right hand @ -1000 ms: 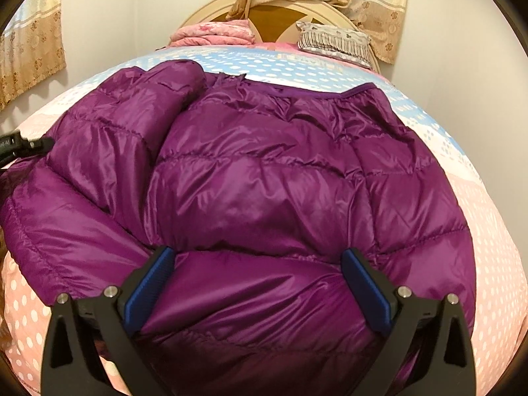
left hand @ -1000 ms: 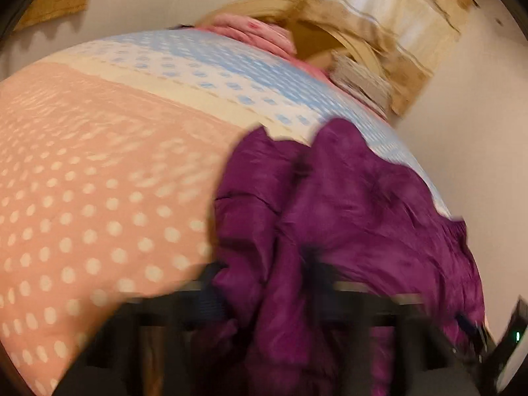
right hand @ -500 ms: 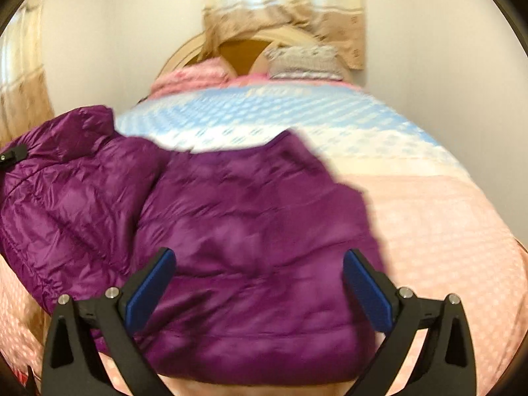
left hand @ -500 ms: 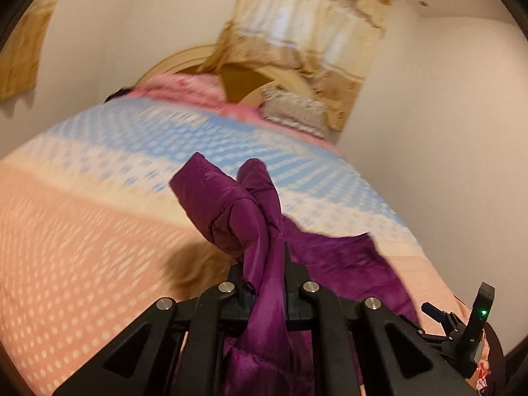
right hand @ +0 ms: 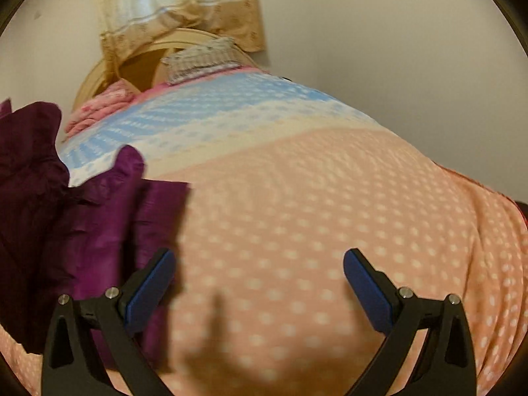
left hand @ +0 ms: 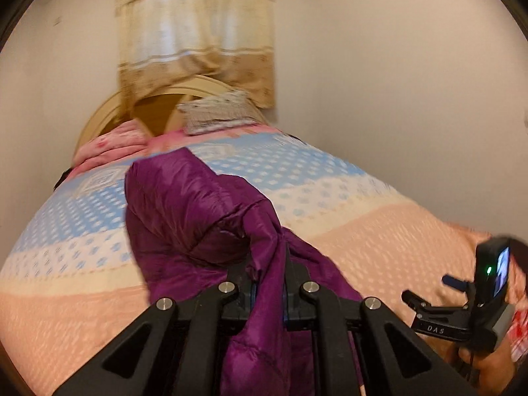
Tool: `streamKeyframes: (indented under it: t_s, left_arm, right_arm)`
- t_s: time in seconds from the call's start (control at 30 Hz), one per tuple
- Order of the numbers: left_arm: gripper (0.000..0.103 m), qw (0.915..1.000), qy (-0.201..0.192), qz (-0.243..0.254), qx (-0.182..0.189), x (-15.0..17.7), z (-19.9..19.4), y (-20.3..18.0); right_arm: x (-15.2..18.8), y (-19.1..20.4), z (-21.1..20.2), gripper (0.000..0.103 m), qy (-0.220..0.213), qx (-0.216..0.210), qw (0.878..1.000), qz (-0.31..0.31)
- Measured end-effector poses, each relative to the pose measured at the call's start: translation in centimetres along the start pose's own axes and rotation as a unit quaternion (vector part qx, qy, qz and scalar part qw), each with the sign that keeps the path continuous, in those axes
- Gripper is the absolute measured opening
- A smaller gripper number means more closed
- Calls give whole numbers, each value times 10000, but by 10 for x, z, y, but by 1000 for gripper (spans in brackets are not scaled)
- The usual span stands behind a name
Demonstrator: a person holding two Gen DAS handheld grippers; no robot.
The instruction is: Fold large clothes
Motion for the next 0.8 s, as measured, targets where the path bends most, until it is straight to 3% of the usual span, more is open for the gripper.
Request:
streamKeyframes:
  t_s: [0.27,0.47,0.57,0.63,0.7,0.8]
  left_arm:
    - [9,9948,551,724,450,60,42,-89]
    - [13,9904,629,1150,439,76,44,-109]
    - [27,9892,628,1216,525,70,36,-122]
    - [57,9893,579,1196,603,61,24,-130]
    - [69,9907,380,1079,735,46,4,-135]
    - [73,9902,150,1074,875,24,-23,-132]
  right_arm:
    - [14,-47,5,103,179,245,9992,270]
    - [19,-56,8,103,166,255,9989,366]
    - [20,-53,11,103,151,278,9991,291]
    - [21,-52,11,103,136,311,9992,218]
    - [22,-53,12,103,141,319,9992,170]
    - [20,-53,13,103,206,300,9992,152]
Point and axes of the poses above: each gripper's, at about its wrist camera, not at the fingertips, and z roughly the way its jaws point, y to its left, x to its underside, the point moved 8 cm from there along z, roughly the way its jaws point, and after that the axes turned 14 degrees about -y, right-handed, at the moved point
